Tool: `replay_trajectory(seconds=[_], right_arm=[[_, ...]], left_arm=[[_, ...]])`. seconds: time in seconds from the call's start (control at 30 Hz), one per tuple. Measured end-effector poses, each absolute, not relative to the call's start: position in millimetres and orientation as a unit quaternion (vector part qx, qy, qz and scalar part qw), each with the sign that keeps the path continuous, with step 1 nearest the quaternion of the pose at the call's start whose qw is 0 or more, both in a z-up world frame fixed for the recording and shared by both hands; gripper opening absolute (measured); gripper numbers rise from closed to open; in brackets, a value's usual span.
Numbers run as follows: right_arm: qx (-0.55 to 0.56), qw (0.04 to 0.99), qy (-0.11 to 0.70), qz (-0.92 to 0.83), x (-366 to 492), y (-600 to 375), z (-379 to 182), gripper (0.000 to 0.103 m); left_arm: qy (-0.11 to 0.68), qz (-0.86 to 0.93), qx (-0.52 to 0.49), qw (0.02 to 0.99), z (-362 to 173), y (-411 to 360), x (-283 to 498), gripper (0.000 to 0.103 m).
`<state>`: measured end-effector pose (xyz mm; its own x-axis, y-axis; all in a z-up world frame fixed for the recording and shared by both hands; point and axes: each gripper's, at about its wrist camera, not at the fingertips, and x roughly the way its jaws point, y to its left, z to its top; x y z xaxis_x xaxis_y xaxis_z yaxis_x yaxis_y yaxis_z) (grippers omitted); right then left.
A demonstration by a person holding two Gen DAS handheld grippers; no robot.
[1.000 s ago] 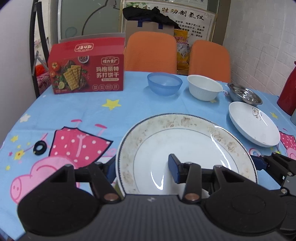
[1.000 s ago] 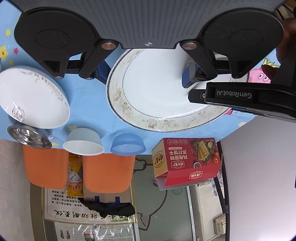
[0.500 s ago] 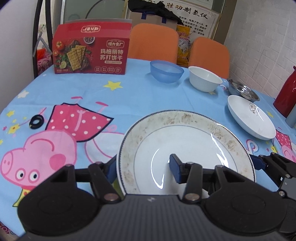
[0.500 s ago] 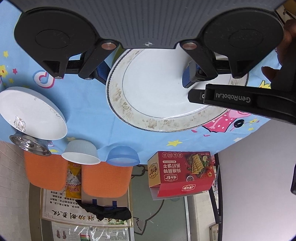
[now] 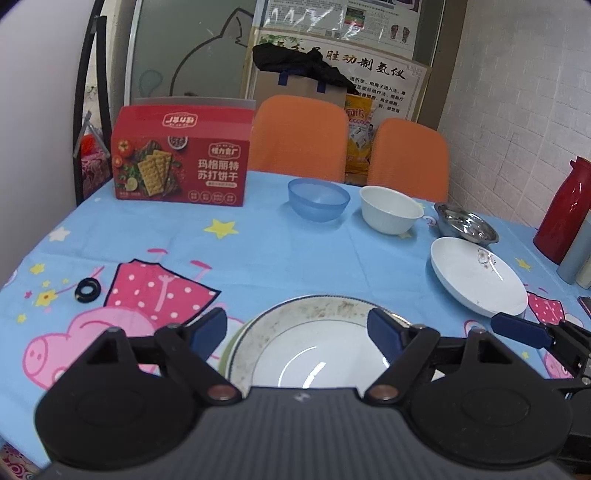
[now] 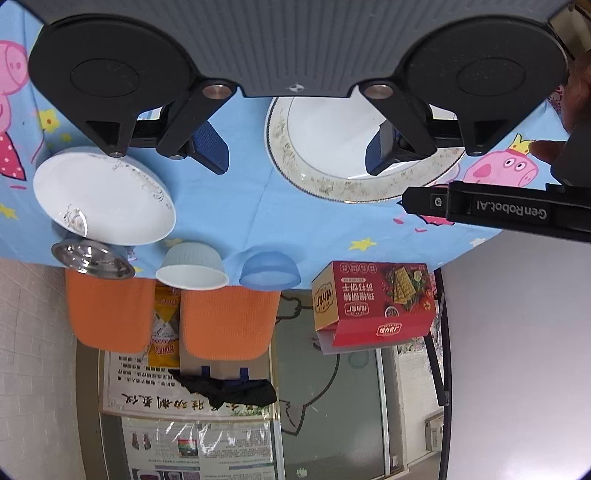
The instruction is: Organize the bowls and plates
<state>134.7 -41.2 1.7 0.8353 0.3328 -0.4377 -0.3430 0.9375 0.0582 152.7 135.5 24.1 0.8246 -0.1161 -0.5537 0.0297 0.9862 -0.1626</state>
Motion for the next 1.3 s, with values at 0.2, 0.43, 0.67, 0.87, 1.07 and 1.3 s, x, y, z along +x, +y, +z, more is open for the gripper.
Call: replay_trajectory(seconds=[0.2,0.43,0.67,0.87,1.07,1.3], right_arm=[[0.01,0.964,0.229,0.134,132.1,-73.4,3.8,0.103],[0.042,0.971,0.229,0.059,131.4,-124.9,2.3,0.103],[0.059,0.97,0.235,0.028,143.5,-163.3,-2.3,0.103],[0.06,0.97,0.233,0.02,164.3,-187.6,-4.0,0.103],[0.056,0.967,0.247,0.024,198.6,-207.5,-9.0,0.103],[0.034,0.957,0.288,0.023,254.4,-221.5,-21.1,0.103]], left_arm=[[0.291,-0.067,-0.079,0.951,32.6,102.1,164.5,0.082],[0.29,-0.103,-0.057,0.95,37.8,56.8,177.7,0.083],[0.298,-0.107,-0.036,0.948,34.6,24.3,196.3,0.096],[0.308,-0.112,-0.026,0.944,33.6,4.5,222.6,0.096],[0.367,-0.172,-0.061,0.912,27.2,-10.2,276.4,0.096],[0.426,-0.179,-0.07,0.884,2.7,-40.0,339.6,0.095]])
